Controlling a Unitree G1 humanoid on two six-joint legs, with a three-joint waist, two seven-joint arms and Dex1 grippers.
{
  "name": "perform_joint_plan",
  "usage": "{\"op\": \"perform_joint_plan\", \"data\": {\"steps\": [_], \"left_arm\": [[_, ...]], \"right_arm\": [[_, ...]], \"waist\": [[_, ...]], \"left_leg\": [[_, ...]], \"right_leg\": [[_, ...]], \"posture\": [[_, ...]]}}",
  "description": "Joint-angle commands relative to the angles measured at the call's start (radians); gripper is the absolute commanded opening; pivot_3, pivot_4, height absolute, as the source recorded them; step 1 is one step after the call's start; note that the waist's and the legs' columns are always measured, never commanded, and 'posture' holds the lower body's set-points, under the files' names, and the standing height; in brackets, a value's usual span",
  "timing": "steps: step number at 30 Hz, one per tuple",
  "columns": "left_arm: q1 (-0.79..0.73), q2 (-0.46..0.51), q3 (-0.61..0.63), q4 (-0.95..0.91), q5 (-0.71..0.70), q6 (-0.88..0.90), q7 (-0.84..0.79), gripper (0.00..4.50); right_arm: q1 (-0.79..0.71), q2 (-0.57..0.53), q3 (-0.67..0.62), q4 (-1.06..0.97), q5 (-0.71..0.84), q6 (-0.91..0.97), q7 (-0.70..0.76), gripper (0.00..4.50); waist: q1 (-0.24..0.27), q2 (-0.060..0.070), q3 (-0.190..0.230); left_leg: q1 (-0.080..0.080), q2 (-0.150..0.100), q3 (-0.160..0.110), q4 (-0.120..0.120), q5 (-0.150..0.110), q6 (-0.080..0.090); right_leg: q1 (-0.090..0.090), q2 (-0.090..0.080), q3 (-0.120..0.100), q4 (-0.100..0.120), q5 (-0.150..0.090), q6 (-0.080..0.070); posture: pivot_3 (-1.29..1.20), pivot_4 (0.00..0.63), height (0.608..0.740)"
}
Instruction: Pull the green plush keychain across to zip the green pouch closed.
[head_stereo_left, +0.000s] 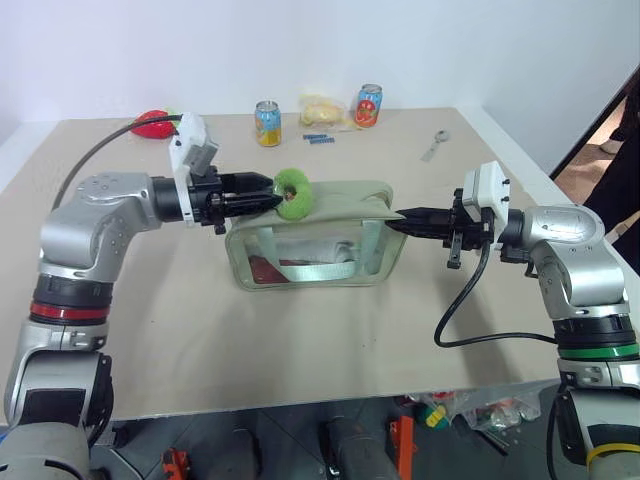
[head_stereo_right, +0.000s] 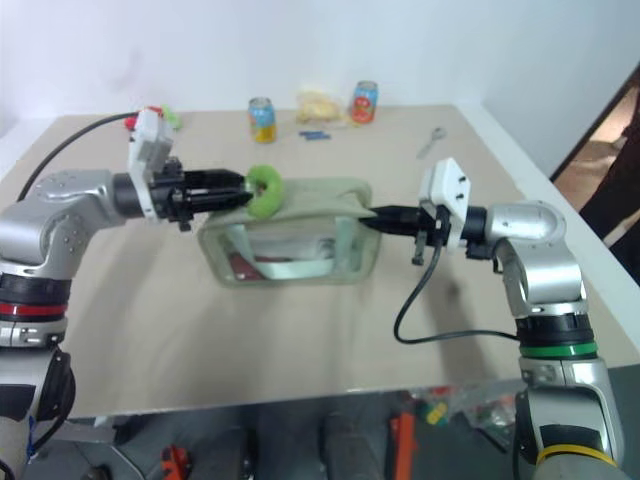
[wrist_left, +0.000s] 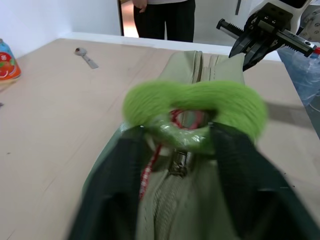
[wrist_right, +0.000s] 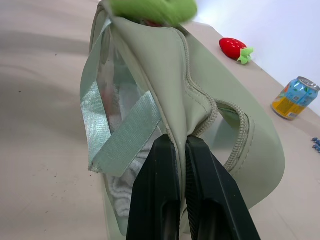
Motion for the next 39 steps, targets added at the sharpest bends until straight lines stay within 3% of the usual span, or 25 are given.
{"op": "perform_joint_plan", "data": {"steps": [1,4,10,18,19,20,27,28,31,34,35,39], "left_arm": [[-0.010,0.060,0.041,-0.063,-0.009,0.011,-0.019,3.65],[0.013,0.086,0.050,-0.084,-0.014,0.019,-0.013,4.47],[0.180,0.140,0.149,-0.186,-0.004,-0.003,0.056,4.47],[0.364,0.010,0.229,-0.356,-0.082,0.014,0.218,4.47],[0.376,-0.001,0.229,-0.370,-0.087,0.016,0.232,3.96],[0.387,-0.014,0.228,-0.380,-0.086,0.013,0.250,3.76],[0.414,-0.047,0.215,-0.388,-0.076,-0.008,0.300,1.28],[0.415,-0.046,0.215,-0.387,-0.077,-0.007,0.300,0.82],[0.422,-0.037,0.206,-0.387,-0.069,-0.009,0.293,0.01],[0.422,-0.036,0.198,-0.387,-0.071,-0.010,0.286,0.00],[0.420,-0.038,0.194,-0.387,-0.073,-0.009,0.286,0.00],[0.417,-0.043,0.183,-0.383,-0.070,-0.014,0.285,0.00]], "right_arm": [[-0.033,0.004,-0.003,0.010,0.002,-0.024,0.001,0.00],[-0.042,0.009,0.002,0.024,-0.001,-0.032,0.006,0.00],[-0.054,0.012,0.009,0.045,-0.002,-0.046,0.014,0.00],[-0.055,0.009,0.012,0.055,-0.001,-0.048,0.017,0.00],[-0.055,0.009,0.013,0.055,-0.001,-0.046,0.017,0.00],[-0.056,0.009,0.013,0.056,0.000,-0.045,0.017,0.00],[-0.064,0.001,0.013,0.063,0.012,-0.009,0.031,0.00],[-0.066,-0.001,0.013,0.062,0.015,-0.002,0.035,0.35],[-0.072,-0.008,0.008,0.044,0.029,0.046,0.039,1.29],[-0.074,-0.019,0.008,0.008,0.037,0.075,0.049,2.14],[-0.080,-0.026,0.012,-0.012,0.040,0.088,0.054,2.67],[-0.136,-0.024,0.028,-0.109,0.054,0.138,0.042,4.06]], "waist": [[-0.001,0.000,0.000],[-0.001,0.000,0.000],[-0.004,0.000,0.000],[-0.002,0.000,0.000],[-0.002,0.000,0.000],[-0.002,0.000,0.000],[-0.002,0.000,0.000],[-0.002,0.000,0.000],[-0.002,0.000,0.000],[-0.002,0.000,0.000],[-0.002,0.000,0.000],[-0.003,0.000,0.000]], "left_leg": [[0.000,0.000,0.000,0.000,0.000,0.000],[0.000,0.000,0.000,0.000,0.000,0.000],[0.001,0.001,0.000,-0.001,0.000,0.000],[0.001,0.001,0.000,0.000,0.000,0.000],[0.001,0.001,0.000,0.000,0.000,0.000],[0.001,0.001,0.000,0.000,0.000,0.000],[0.002,0.001,0.000,0.000,0.000,0.000],[0.002,0.001,0.000,0.000,0.000,0.000],[0.002,0.001,0.000,0.000,0.000,0.000],[0.002,0.001,0.000,0.000,0.000,0.000],[0.002,0.000,0.000,0.000,0.000,0.000],[0.002,0.000,0.000,0.000,0.000,0.000]], "right_leg": [[0.000,0.000,0.000,0.000,0.000,0.000],[0.000,0.000,0.000,0.000,0.000,0.000],[0.000,0.000,0.000,0.002,-0.001,-0.002],[0.000,0.000,-0.001,0.002,-0.001,-0.002],[0.000,0.000,0.000,0.002,-0.001,-0.002],[0.000,0.000,0.000,0.002,-0.001,-0.001],[0.000,0.000,0.000,0.002,-0.001,-0.002],[0.000,0.000,0.000,0.002,-0.001,-0.002],[0.000,0.000,0.000,0.002,-0.001,-0.002],[0.000,0.000,0.000,0.002,-0.001,-0.002],[0.000,0.000,0.000,0.002,-0.001,-0.002],[0.000,0.000,0.000,0.002,-0.001,-0.002]], "posture": [[0.00,0.150,0.740],[0.00,0.150,0.740],[0.00,0.150,0.740],[0.00,0.150,0.740],[0.00,0.150,0.740],[0.00,0.150,0.740],[0.00,0.150,0.740],[0.00,0.150,0.740],[0.00,0.150,0.740],[0.00,0.150,0.740],[0.00,0.150,0.740],[0.00,0.150,0.740]]}}
